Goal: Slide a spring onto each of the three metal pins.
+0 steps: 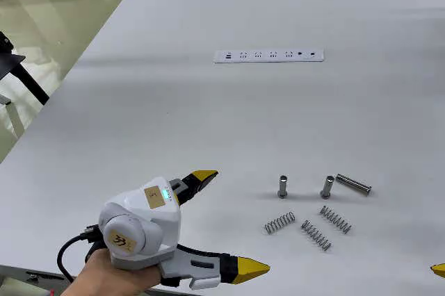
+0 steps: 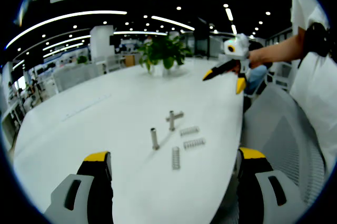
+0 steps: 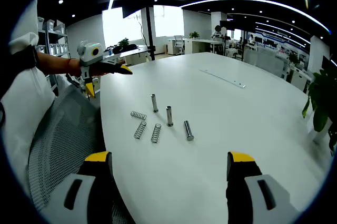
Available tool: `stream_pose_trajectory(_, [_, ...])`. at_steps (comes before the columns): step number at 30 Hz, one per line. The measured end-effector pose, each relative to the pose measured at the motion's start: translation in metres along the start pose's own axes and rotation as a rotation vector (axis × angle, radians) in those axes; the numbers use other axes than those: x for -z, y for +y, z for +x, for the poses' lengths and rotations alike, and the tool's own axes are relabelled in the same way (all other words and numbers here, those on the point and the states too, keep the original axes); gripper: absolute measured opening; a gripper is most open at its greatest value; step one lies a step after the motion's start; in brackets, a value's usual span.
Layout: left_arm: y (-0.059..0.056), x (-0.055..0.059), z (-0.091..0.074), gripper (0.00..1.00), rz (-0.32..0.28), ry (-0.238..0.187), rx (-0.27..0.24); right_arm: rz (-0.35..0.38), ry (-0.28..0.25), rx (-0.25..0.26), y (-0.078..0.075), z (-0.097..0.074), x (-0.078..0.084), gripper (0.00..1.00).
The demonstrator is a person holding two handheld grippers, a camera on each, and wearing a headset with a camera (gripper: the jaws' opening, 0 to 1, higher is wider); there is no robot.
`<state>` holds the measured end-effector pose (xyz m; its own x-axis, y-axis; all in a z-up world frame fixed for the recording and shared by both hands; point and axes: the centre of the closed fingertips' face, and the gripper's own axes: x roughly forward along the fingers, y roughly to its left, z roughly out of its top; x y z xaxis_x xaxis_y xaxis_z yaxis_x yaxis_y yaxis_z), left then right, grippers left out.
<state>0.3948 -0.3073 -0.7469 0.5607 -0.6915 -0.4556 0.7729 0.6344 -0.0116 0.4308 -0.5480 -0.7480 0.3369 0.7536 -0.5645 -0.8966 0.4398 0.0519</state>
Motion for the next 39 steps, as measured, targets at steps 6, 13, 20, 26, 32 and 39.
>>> stream_pose_trajectory(6, [0.0,-0.002,0.001,1.0,0.0,-0.005,0.004,0.001,0.002,0.004,0.004,-0.001,-0.003,0.91])
stream_pose_trajectory(13, [-0.001,-0.003,0.002,1.0,0.001,-0.009,0.01,0.003,0.011,0.003,0.005,-0.001,0.0,0.9])
stream_pose_trajectory(20, [-0.001,-0.003,0.002,1.0,-0.002,-0.01,0.011,0.004,0.012,0.0,0.005,0.0,0.002,0.9])
stream_pose_trajectory(26, [-0.002,-0.003,0.002,1.0,-0.003,-0.01,0.012,0.0,0.019,-0.004,0.005,0.001,0.002,0.9])
stream_pose_trajectory(32, [-0.002,-0.004,0.003,1.0,-0.004,-0.015,0.015,-0.014,0.034,-0.009,0.003,0.002,-0.002,0.9])
stream_pose_trajectory(39, [-0.001,-0.005,0.003,1.0,-0.006,-0.02,0.014,-0.041,0.047,-0.018,-0.003,0.006,-0.011,0.89])
